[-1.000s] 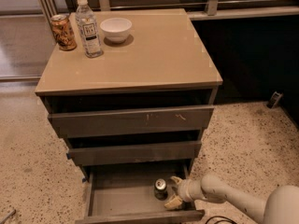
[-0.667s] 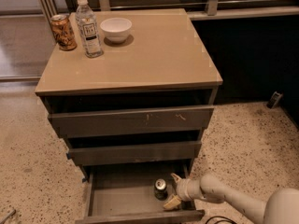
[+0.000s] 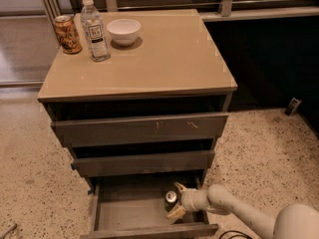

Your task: Pick green can from bottom drawer and place on counter

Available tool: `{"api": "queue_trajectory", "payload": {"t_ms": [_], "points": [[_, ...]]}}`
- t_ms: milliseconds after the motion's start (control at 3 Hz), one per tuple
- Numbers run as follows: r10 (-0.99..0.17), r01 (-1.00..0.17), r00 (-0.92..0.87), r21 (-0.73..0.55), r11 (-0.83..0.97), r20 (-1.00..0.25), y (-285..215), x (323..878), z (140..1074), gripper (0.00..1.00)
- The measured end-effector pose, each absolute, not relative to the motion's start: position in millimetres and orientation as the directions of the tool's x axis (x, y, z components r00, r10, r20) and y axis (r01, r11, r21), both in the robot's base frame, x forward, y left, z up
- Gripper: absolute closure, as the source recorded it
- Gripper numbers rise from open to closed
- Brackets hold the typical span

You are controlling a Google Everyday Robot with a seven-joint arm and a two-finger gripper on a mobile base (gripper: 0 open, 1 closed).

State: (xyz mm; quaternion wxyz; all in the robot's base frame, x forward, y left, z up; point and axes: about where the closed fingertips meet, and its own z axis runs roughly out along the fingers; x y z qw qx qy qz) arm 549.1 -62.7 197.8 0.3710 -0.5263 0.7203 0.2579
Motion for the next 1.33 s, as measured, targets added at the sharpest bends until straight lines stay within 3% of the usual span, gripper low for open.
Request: {"api": "queue_trajectory", "payload": {"t_ms": [333, 1000, 1333], "points": [[-0.618, -0.958, -0.153, -0.038, 0.285, -0.771, -48.8, 551.5, 182.0, 0.35], [-0.623, -0.958, -0.151, -0.042, 0.284, -0.767, -46.3, 553.0, 179.8, 0.81], [-0.617, -0.962, -0.137, -0.044, 0.269, -0.775, -44.5, 549.7, 185.1, 1.00]]}}
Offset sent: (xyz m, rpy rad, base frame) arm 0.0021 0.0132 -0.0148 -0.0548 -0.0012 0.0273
